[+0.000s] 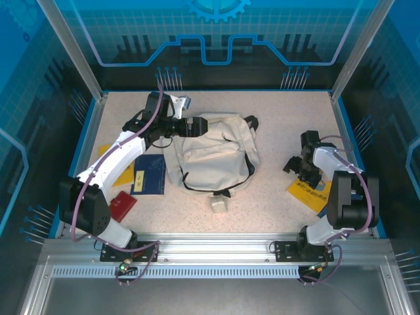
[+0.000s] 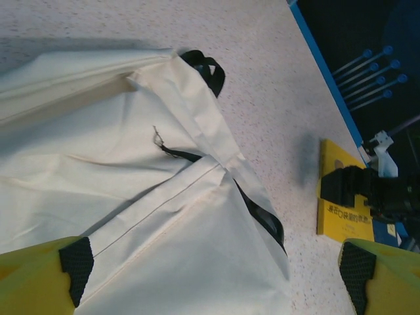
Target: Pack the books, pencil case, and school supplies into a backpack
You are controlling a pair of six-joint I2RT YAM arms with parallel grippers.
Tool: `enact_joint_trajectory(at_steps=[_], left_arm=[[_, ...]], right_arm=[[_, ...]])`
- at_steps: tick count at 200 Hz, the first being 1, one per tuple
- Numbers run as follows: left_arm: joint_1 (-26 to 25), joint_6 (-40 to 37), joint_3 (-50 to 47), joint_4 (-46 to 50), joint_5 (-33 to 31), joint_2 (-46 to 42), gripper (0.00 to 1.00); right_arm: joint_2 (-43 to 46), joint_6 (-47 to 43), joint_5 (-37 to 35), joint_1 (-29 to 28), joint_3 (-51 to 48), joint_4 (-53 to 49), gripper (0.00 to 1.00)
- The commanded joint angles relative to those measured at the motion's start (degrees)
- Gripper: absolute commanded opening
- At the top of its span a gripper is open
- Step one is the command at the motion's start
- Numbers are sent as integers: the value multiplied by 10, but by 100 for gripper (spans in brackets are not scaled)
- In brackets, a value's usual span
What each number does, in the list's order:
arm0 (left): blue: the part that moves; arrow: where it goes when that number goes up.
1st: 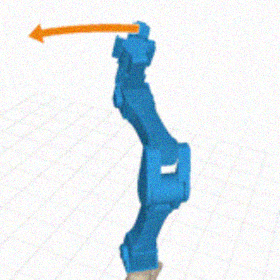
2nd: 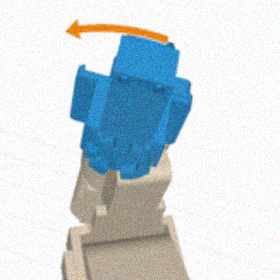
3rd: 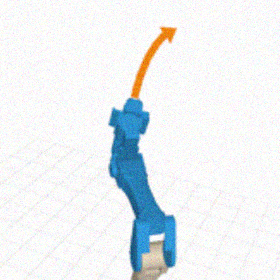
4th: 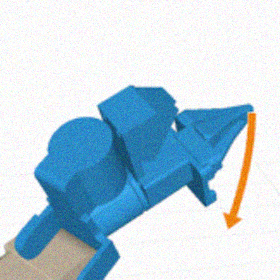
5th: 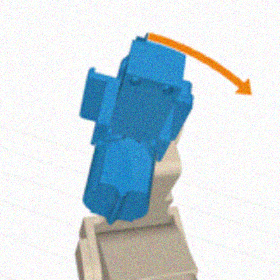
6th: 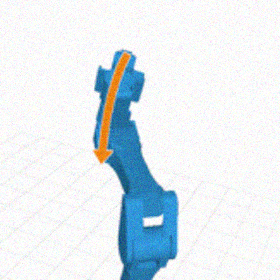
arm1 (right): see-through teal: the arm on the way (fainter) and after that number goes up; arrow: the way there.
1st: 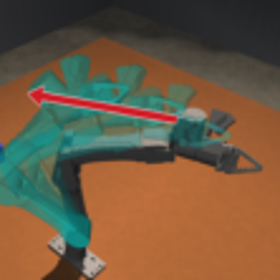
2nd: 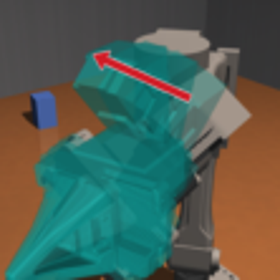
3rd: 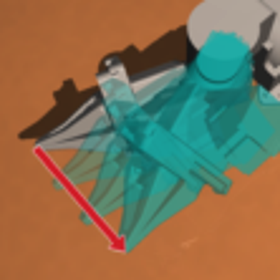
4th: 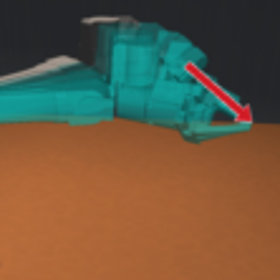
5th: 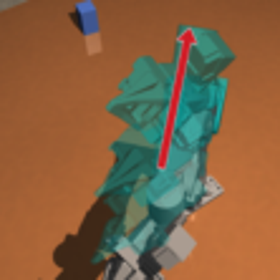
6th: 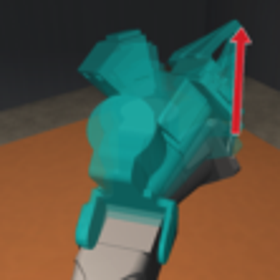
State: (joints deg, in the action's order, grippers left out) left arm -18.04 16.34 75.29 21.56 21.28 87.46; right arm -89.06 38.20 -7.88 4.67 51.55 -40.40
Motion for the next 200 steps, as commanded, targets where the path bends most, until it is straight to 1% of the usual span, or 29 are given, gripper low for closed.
enact_joint_trajectory(at_steps=[1, 44, 71, 89, 108, 131, 138, 146, 164, 191, 200], left_arm=[[1, 31, -10, 11, -37, -17, 99], [1, 52, -14, 19, -28, -16, 99], [0, 71, -22, 10, -12, -14, 99], [-3, 83, -25, 2, -1, -8, 99], [-13, 92, -24, -3, 8, 4, 99], [-34, 103, -19, -12, 17, 26, 99], [-43, 104, -15, -11, 18, 35, 99], [-52, 105, -9, -10, 18, 45, 99], [-75, 106, 9, -4, 19, 70, 99], [-115, 103, 38, 0, 23, 105, 98], [-129, 106, 48, -2, 23, 117, 98]], right_arm=[[-23, -22, 47, 4, 3, 12, 86], [-43, -23, 112, -4, -7, 34, 84], [-34, -13, 148, -25, -8, 47, 84], [-26, -5, 172, -54, -8, 58, 84], [-31, 1, 198, -102, -4, 72, 83], [-44, -14, 220, -159, 21, 73, 81], [-43, -18, 214, -170, 32, 64, 79], [-34, -21, 191, -178, 42, 45, 79], [3, -18, 142, -174, 48, 13, 79], [65, 4, 60, -143, 36, -42, 79], [87, 11, 49, -124, 20, -48, 79]])
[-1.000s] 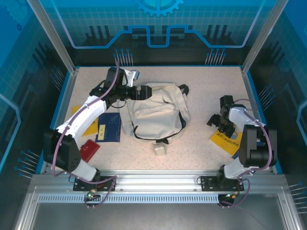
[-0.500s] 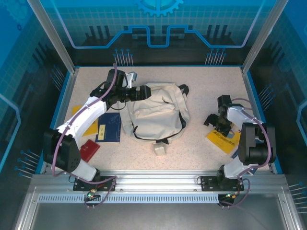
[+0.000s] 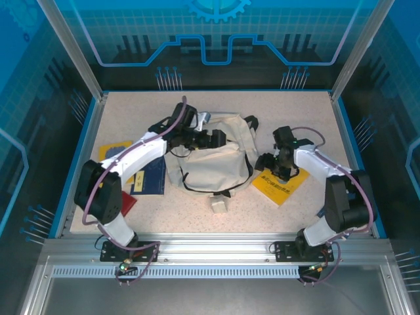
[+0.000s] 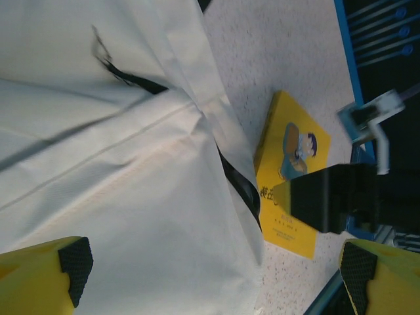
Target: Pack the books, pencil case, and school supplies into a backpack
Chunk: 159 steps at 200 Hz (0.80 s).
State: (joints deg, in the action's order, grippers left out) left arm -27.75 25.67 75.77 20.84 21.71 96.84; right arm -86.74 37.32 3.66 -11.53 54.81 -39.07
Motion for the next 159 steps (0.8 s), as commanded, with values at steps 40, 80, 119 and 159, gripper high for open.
enact_joint_trajectory(at_steps=[40, 80, 119, 159], left_arm=[[-89, 37, 101, -5, 26, 89, 87], [-147, 68, 172, -1, 2, 166, 71], [-200, 58, 246, 25, -41, 245, 58], [-234, 42, 315, 67, -78, 325, 47]], right_arm=[[138, 38, -38, 145, -106, -41, 78], [112, 16, 73, 210, -151, 15, 71], [83, 4, 86, 233, -165, 37, 66], [58, -7, 87, 239, -167, 48, 62]])
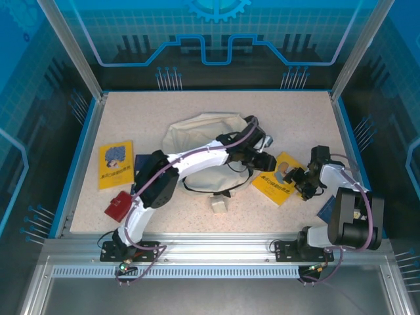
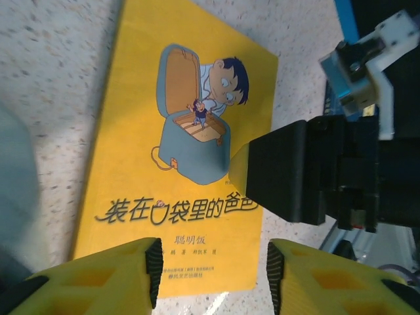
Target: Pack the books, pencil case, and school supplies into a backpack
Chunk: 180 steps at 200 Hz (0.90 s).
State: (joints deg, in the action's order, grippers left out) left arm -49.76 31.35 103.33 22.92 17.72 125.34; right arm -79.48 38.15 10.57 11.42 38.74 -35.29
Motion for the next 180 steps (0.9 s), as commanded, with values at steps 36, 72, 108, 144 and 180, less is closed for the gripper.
enact_joint_trajectory(at_steps=[36, 72, 108, 144, 180], left_arm=[[-27, -38, 94, 84, -112, 90, 44], [-28, -59, 120, 114, -153, 126, 52], [-28, -62, 117, 117, -150, 140, 41], [-29, -59, 117, 128, -170, 154, 37], [-29, -60, 108, 130, -168, 161, 36]], right_arm=[[-24, -22, 14, 10, -2, 11, 57], [-31, -30, 14, 10, 1, 8, 56], [-39, -40, 23, 7, 8, 7, 52], [-53, -47, 23, -7, 28, -4, 48], [-63, -42, 15, -35, 58, -23, 43]])
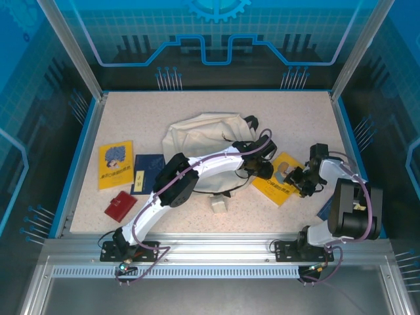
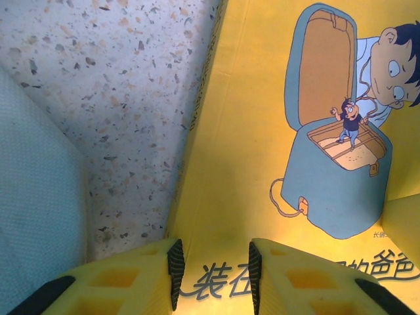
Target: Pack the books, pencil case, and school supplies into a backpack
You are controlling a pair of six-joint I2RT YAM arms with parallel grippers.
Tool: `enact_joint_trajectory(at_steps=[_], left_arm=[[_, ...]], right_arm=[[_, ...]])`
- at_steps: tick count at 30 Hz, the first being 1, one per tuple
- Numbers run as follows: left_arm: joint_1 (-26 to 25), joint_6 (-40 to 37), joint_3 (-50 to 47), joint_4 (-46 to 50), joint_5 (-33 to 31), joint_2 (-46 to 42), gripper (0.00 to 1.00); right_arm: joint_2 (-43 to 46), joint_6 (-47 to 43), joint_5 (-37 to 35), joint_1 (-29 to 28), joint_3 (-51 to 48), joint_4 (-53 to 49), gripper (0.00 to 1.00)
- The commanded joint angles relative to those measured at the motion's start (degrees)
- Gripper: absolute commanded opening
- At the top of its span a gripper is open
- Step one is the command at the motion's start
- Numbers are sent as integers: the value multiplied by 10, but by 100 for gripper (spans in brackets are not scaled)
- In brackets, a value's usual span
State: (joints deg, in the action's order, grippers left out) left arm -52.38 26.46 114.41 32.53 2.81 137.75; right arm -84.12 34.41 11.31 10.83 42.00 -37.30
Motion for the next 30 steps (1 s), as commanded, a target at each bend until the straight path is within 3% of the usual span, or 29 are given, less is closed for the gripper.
enact_joint_trajectory(at_steps=[1, 13, 22, 24, 30], left_arm=[[-3, -11, -2, 34, -19, 37, 36], [-3, -12, -8, 37, -6, 52, 30], [-1, -20, 7, 50, -9, 44, 29], [2, -27, 20, 53, 1, 27, 32], [24, -43, 58, 58, 42, -50, 51]], right_arm=[[-16, -5, 8, -30, 27, -4, 43], [32, 34, -52, -87, 89, -76, 30], [51, 47, -77, -93, 101, -88, 6], [62, 49, -85, -93, 99, -86, 0], [120, 29, -89, -80, 96, -76, 0]])
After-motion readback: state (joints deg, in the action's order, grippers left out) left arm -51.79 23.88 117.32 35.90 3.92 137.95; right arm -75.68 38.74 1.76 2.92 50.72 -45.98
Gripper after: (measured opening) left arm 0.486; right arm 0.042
